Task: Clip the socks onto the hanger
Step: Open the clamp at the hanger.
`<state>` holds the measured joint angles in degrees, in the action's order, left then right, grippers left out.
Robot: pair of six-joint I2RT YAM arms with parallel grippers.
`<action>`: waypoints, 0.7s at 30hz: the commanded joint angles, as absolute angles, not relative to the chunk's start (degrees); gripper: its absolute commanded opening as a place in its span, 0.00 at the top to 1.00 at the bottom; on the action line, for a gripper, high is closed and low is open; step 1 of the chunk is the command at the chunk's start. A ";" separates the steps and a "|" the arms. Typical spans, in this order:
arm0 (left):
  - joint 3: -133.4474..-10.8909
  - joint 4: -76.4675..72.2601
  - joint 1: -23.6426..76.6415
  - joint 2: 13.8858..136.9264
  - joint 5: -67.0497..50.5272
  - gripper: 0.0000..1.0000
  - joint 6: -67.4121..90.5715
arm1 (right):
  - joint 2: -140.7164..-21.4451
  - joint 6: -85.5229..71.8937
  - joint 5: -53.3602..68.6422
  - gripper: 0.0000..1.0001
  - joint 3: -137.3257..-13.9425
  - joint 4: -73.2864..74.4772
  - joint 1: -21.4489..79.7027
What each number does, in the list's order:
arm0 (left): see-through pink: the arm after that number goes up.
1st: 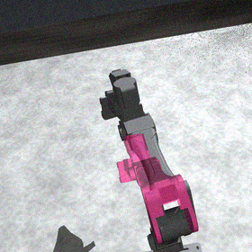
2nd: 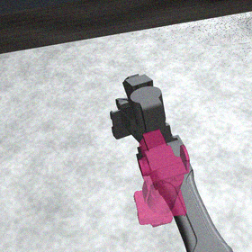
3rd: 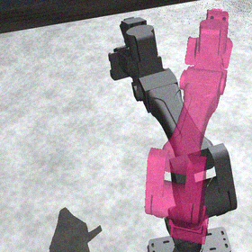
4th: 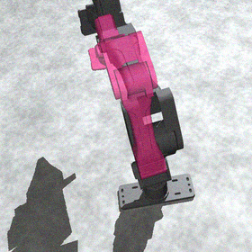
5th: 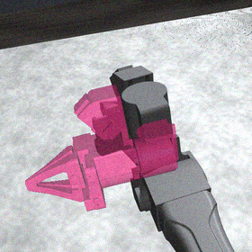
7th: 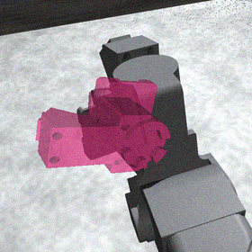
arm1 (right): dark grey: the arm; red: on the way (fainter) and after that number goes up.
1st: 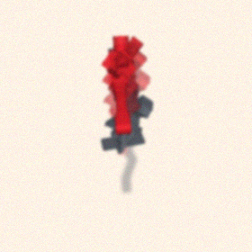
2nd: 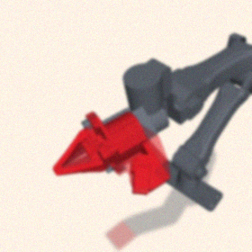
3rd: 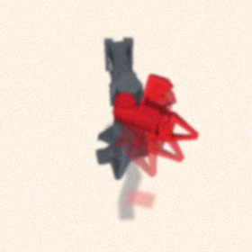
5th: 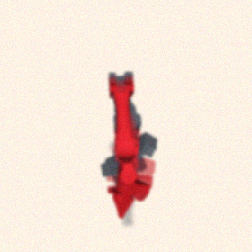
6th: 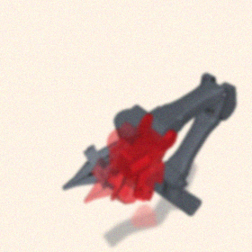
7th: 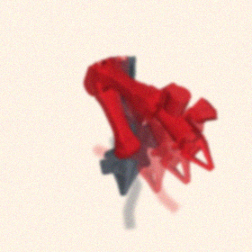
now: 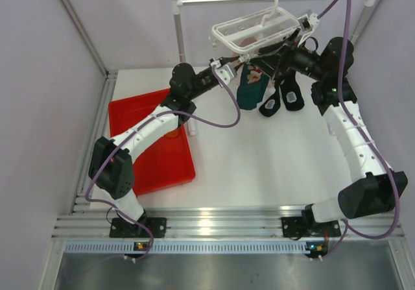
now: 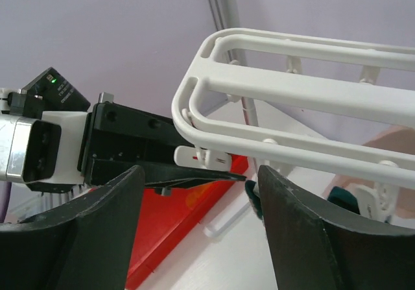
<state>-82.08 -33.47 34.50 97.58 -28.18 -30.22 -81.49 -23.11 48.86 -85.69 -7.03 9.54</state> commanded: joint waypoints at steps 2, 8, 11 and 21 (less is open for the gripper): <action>-84.38 -32.70 35.51 95.71 -29.09 0.94 -32.61 | -79.19 -19.08 43.52 0.29 -85.43 -5.98 12.92; -84.55 -32.52 36.03 95.89 -28.65 0.94 -32.70 | -79.98 -18.02 39.47 0.27 -85.96 -3.87 15.38; -84.81 -32.34 36.21 96.06 -28.57 0.93 -32.61 | -79.98 -16.88 38.06 0.27 -85.87 -2.99 16.43; -85.17 -32.25 36.56 96.42 -28.39 0.93 -32.78 | -79.10 -12.31 35.51 0.30 -84.99 -0.35 18.45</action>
<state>-82.63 -31.29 35.99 97.58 -27.62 -31.94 -80.73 -15.16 37.19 -85.45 0.01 16.86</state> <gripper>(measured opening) 0.253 0.701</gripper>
